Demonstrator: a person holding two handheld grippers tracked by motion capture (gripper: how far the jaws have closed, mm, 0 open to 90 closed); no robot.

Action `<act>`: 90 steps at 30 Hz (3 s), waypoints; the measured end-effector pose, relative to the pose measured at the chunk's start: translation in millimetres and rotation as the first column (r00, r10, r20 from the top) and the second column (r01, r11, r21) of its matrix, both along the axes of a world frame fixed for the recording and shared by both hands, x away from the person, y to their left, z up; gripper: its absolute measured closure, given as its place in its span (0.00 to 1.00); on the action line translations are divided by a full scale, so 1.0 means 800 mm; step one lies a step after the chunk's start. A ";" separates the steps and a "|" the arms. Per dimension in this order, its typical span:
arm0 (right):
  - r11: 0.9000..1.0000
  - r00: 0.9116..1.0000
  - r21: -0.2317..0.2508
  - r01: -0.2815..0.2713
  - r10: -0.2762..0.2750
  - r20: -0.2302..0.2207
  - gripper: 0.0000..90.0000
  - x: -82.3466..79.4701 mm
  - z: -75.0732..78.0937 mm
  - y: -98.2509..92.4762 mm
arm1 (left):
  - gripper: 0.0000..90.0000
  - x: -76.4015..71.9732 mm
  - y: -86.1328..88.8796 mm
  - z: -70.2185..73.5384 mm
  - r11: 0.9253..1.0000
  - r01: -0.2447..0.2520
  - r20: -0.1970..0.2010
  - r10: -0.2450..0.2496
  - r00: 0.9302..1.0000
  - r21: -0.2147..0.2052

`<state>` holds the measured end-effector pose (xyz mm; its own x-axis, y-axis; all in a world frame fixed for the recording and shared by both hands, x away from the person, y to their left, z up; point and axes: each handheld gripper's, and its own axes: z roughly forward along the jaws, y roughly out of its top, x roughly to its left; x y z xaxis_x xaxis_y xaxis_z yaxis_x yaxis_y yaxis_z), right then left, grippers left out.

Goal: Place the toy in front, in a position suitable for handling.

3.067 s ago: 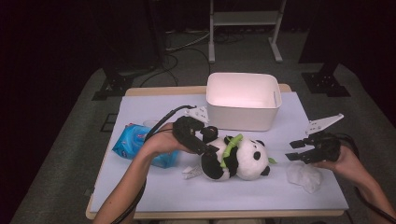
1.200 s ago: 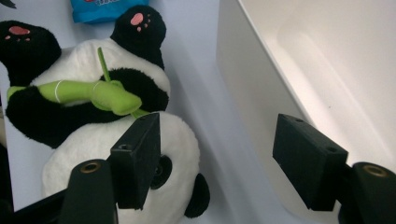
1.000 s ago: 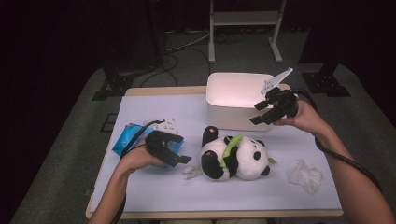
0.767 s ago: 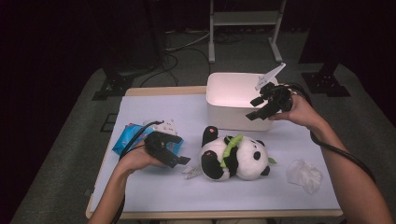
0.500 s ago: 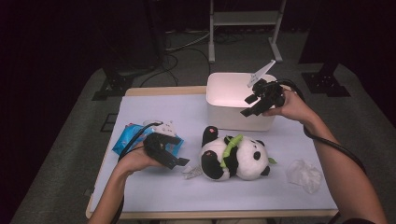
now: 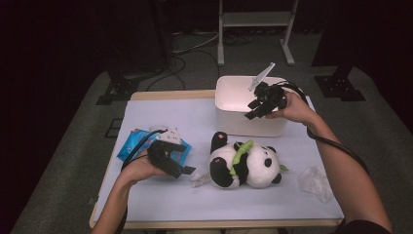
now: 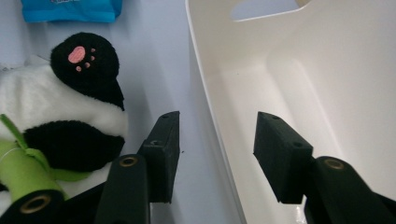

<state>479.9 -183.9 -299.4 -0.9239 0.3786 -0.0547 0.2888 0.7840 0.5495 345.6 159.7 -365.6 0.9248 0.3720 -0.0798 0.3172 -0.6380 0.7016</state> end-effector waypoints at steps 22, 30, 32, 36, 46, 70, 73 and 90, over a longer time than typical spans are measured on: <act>0.998 1.000 -0.052 -0.018 0.017 -0.014 0.86 0.006 -0.017 0.016 | 0.13 0.000 0.000 -0.007 1.000 0.008 -0.027 -0.008 1.000 0.004; 0.999 1.000 -0.040 -0.024 0.023 -0.016 0.91 0.005 -0.017 0.015 | 0.13 0.002 0.001 -0.007 1.000 0.008 -0.029 -0.008 1.000 0.013; 0.999 0.999 -0.030 -0.034 0.033 -0.022 0.92 0.004 -0.017 0.014 | 0.13 0.002 0.001 -0.007 1.000 0.010 -0.031 -0.010 0.999 0.016; 0.999 0.999 -0.030 -0.042 0.041 -0.026 0.94 0.000 -0.016 0.016 | 0.13 0.000 0.001 -0.008 1.000 0.011 -0.034 -0.011 0.999 0.012; 0.997 0.997 -0.017 -0.074 0.074 -0.023 0.94 -0.015 -0.017 0.017 | 0.13 -0.002 0.002 -0.006 1.000 0.012 -0.032 -0.012 0.999 0.018; 0.989 0.989 -0.021 -0.147 0.146 -0.027 0.95 -0.059 -0.016 0.025 | 0.13 0.001 -0.003 -0.007 0.999 0.026 -0.037 -0.025 0.999 0.038; 0.988 0.988 -0.021 -0.150 0.150 -0.026 0.95 -0.062 -0.016 0.025 | 0.13 0.001 -0.005 -0.006 0.999 0.027 -0.038 -0.026 0.999 0.037; 0.987 0.988 -0.036 -0.154 0.153 -0.020 0.94 -0.078 -0.014 0.026 | 0.13 -0.001 -0.006 -0.008 0.999 0.029 -0.042 -0.027 0.999 0.042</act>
